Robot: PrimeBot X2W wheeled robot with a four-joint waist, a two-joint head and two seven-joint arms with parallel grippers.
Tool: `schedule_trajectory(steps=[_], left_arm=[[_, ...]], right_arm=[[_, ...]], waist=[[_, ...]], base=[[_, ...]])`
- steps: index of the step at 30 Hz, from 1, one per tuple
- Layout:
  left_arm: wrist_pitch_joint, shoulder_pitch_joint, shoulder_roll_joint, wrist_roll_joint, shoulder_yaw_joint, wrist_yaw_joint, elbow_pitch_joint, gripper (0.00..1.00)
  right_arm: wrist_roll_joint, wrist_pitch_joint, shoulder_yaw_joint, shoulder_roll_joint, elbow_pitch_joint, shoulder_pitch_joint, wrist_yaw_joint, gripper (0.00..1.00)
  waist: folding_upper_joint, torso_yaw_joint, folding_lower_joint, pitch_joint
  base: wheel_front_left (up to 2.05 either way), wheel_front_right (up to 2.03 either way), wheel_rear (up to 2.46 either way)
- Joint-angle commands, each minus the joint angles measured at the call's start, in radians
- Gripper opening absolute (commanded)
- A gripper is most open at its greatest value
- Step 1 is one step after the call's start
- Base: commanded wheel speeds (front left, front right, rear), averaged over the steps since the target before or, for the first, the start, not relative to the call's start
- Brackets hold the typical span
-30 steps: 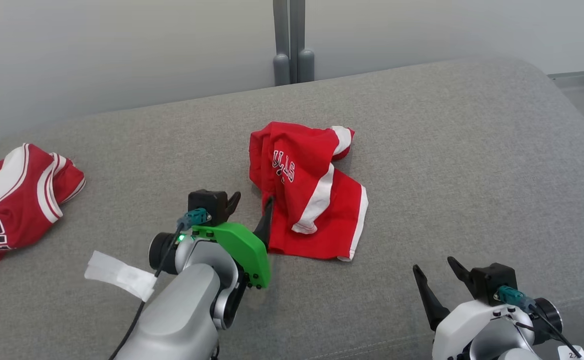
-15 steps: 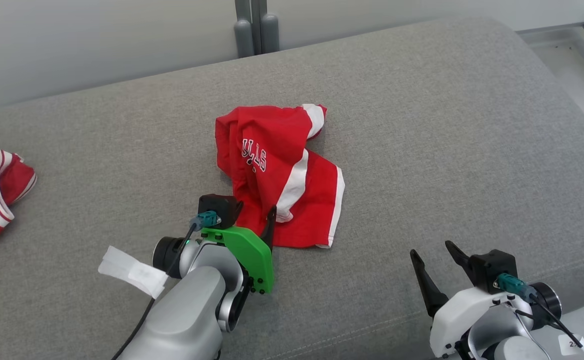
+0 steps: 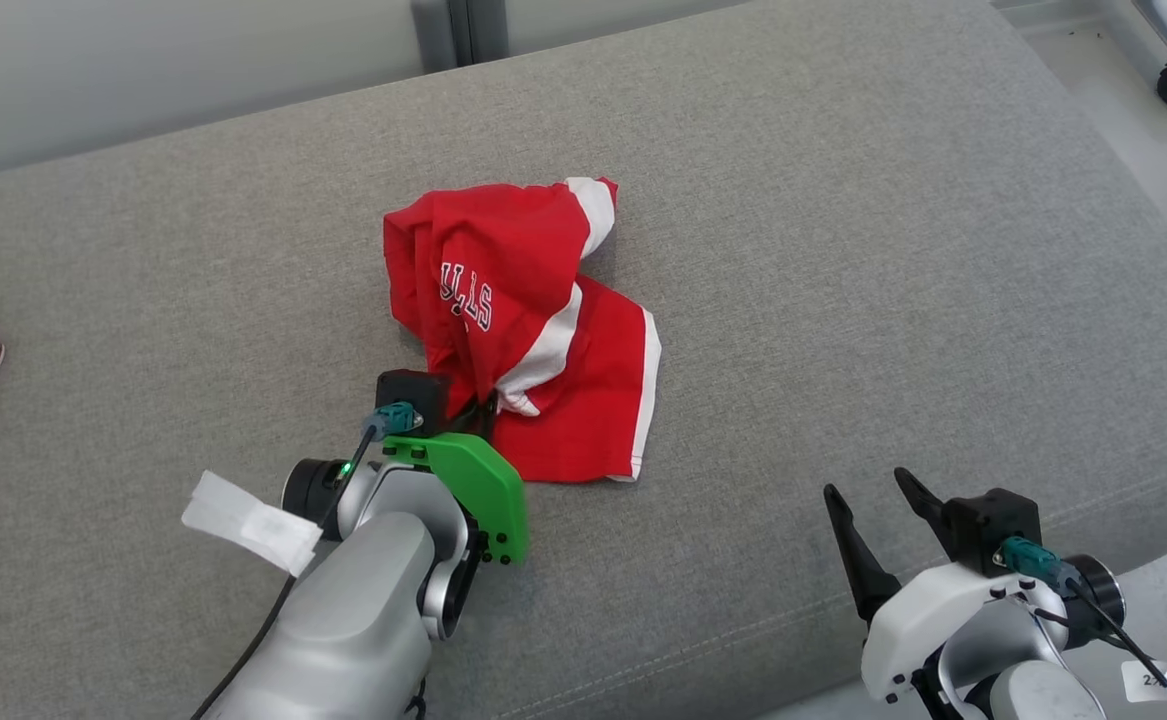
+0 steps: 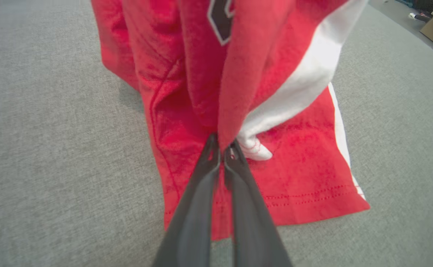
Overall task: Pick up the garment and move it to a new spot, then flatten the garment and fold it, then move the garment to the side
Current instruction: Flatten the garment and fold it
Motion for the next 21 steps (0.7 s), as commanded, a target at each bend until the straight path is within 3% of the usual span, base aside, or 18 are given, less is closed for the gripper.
schedule_trajectory(steps=[1,9,21], left_arm=[[-0.023,-0.015,0.004,-0.009,0.012,0.010,0.004,0.00],[-0.086,-0.059,0.035,0.009,0.035,0.034,-0.036,0.00],[-0.099,-0.175,0.141,0.044,0.089,0.095,-0.219,0.00]], right_arm=[[0.013,-0.009,-0.001,-0.001,0.007,-0.010,0.000,1.00],[0.024,-0.020,0.010,-0.001,0.034,-0.013,0.000,1.00],[0.024,-0.016,0.010,-0.001,0.055,0.010,0.000,1.00]], waist=[[0.0000,0.013,0.0000,-0.007],[0.0000,0.046,0.0000,-0.041],[0.0000,0.064,0.0000,-0.117]], base=[[0.00,0.00,0.00],[0.00,0.00,0.00],[0.00,0.00,0.00]])
